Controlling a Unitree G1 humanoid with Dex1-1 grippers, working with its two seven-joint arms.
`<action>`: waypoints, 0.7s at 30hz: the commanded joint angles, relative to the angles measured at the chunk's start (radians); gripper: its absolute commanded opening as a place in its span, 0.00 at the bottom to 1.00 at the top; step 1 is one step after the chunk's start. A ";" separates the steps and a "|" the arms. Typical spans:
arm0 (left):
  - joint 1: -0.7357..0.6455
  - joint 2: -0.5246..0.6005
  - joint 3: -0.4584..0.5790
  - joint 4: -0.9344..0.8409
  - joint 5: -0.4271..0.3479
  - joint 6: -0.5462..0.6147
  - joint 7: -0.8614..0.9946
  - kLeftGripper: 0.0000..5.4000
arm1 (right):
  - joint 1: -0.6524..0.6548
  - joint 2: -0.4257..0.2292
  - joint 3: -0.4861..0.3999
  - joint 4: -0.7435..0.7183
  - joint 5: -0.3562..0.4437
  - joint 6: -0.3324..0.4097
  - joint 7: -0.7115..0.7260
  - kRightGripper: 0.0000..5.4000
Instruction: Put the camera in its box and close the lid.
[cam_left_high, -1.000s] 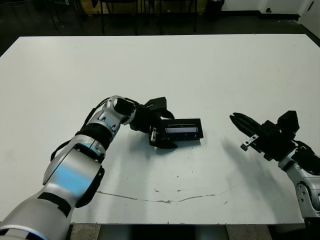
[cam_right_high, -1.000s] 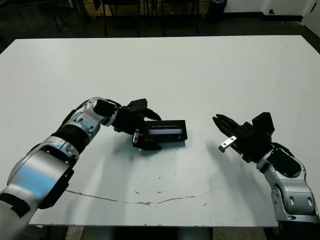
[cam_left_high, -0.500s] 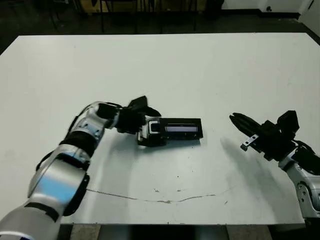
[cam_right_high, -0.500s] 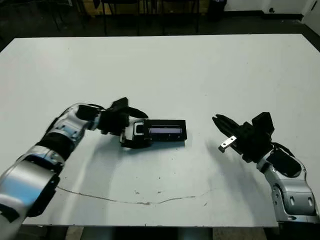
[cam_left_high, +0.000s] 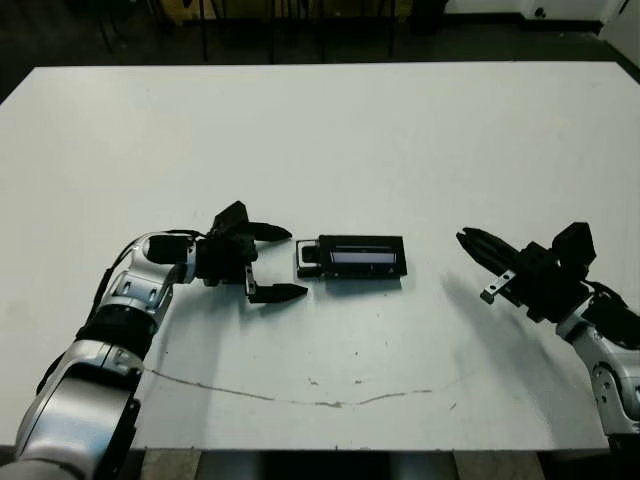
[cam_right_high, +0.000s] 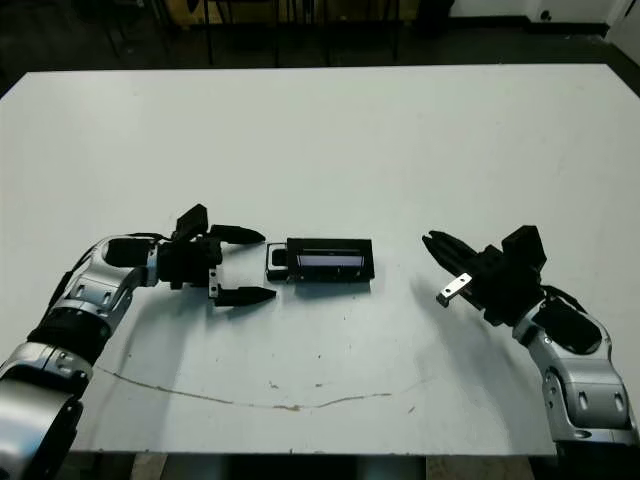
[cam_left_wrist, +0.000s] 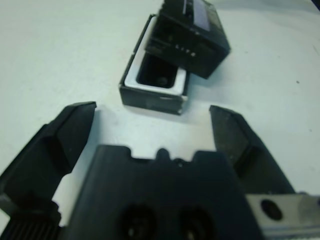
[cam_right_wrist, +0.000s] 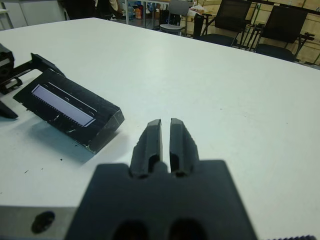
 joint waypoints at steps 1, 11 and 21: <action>0.048 0.046 0.001 -0.059 -0.009 0.024 -0.028 1.00 | 0.009 -0.012 0.004 0.014 -0.012 -0.010 0.006 0.00; 0.214 0.115 0.091 -0.387 -0.091 -0.003 0.045 1.00 | 0.014 -0.014 0.003 0.005 -0.013 0.003 0.004 0.00; 0.195 0.108 0.036 -0.542 -0.062 -0.003 0.166 1.00 | 0.011 -0.015 0.003 0.006 -0.019 0.002 0.002 0.00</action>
